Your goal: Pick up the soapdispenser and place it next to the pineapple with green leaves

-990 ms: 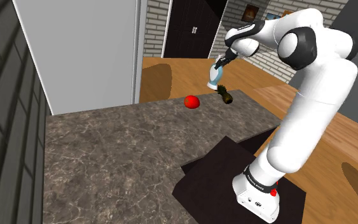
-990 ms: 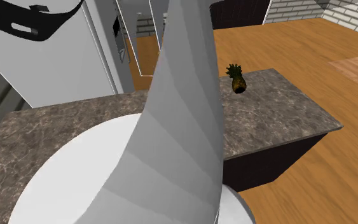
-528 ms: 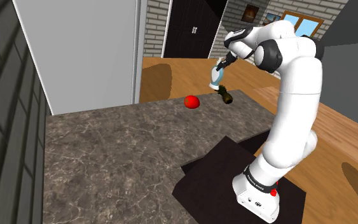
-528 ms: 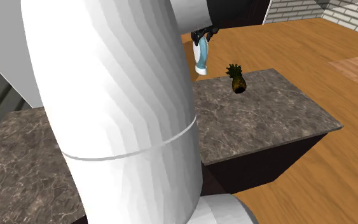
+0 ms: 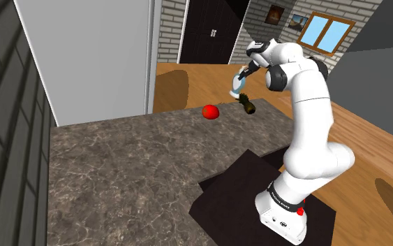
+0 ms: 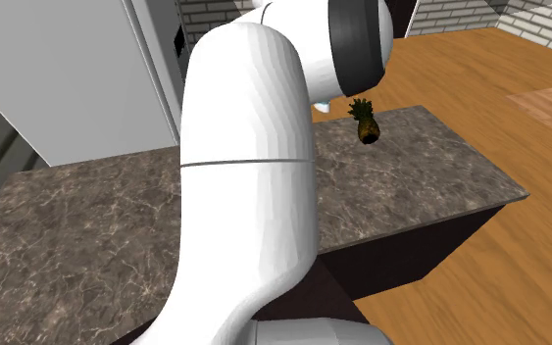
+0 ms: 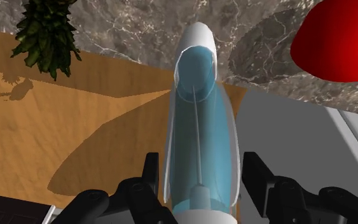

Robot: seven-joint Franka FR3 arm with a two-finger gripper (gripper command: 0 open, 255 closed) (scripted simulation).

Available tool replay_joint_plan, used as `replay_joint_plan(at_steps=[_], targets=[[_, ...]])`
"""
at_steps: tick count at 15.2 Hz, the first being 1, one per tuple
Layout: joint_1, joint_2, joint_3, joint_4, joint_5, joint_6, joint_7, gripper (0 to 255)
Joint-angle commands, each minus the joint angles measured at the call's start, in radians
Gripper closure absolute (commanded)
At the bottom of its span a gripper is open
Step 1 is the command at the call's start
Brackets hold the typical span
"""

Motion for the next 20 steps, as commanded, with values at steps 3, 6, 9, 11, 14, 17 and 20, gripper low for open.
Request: replay_joint_plan(at_steps=[3, 6, 9, 11, 14, 17, 20], targets=[[-0.029, 0.053, 0.015, 0.046, 0.015, 0.007, -0.011, 255], [-0.029, 0.066, 0.024, 0.032, 0.026, 0.034, -0.026, 255], [-0.030, 0.082, 0.033, 0.020, 0.037, 0.059, -0.040, 255], [-0.032, 0.093, 0.040, 0.015, 0.045, 0.075, -0.049, 255], [-0.035, 0.111, 0.049, 0.009, 0.056, 0.098, -0.062, 255], [-0.039, 0.131, 0.060, 0.006, 0.067, 0.121, -0.075, 255], [-0.043, 0.152, 0.070, 0.006, 0.078, 0.142, -0.087, 255]])
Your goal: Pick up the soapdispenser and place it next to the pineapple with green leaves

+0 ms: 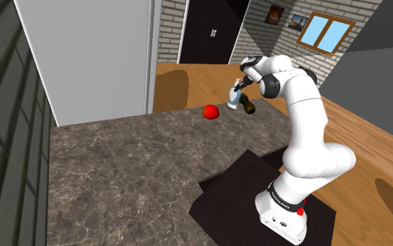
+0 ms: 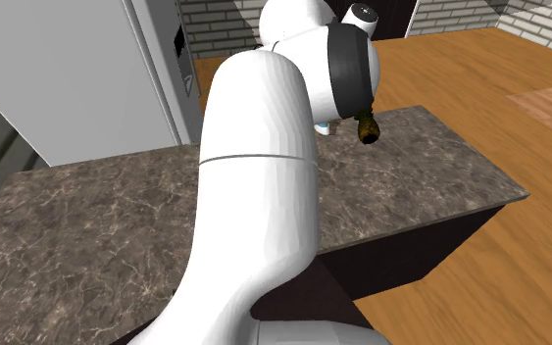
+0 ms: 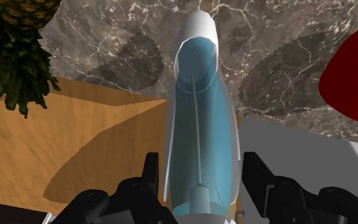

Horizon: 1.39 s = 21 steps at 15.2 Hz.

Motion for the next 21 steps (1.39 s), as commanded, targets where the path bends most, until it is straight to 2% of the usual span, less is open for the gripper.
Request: replay_joint_plan(at_steps=[1, 9, 16, 17, 21], targets=[[-0.003, 0.015, 0.007, 0.003, 0.007, 0.013, -0.007, 255], [-0.018, 0.079, 0.035, 0.020, 0.033, 0.063, -0.035, 255], [-0.018, 0.079, 0.035, 0.020, 0.033, 0.063, -0.035, 255], [-0.018, 0.079, 0.035, 0.020, 0.033, 0.063, -0.035, 0], [-0.018, 0.079, 0.035, 0.020, 0.033, 0.063, -0.035, 0]])
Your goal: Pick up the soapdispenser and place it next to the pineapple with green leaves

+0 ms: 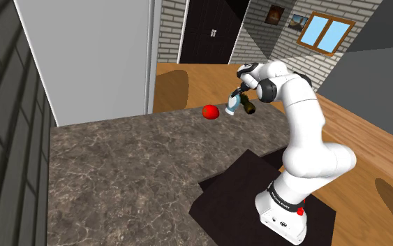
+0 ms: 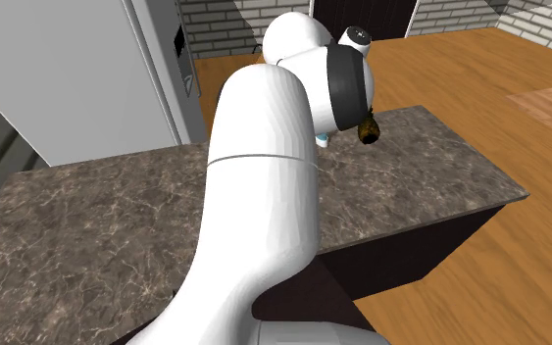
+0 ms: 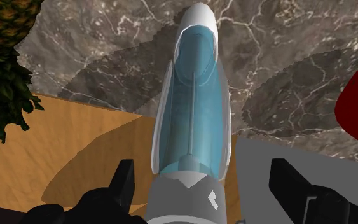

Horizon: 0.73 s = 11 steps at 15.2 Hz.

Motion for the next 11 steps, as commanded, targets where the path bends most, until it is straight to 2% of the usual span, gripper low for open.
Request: replay_joint_plan(at_steps=[1, 5, 11], targets=[[0.000, 0.000, 0.000, 0.000, 0.000, 0.000, 0.000, 0], [0.033, -0.151, -0.025, -0.161, -0.006, -0.006, -0.035, 0], [0.033, -0.151, -0.025, -0.161, -0.006, -0.006, -0.035, 0]])
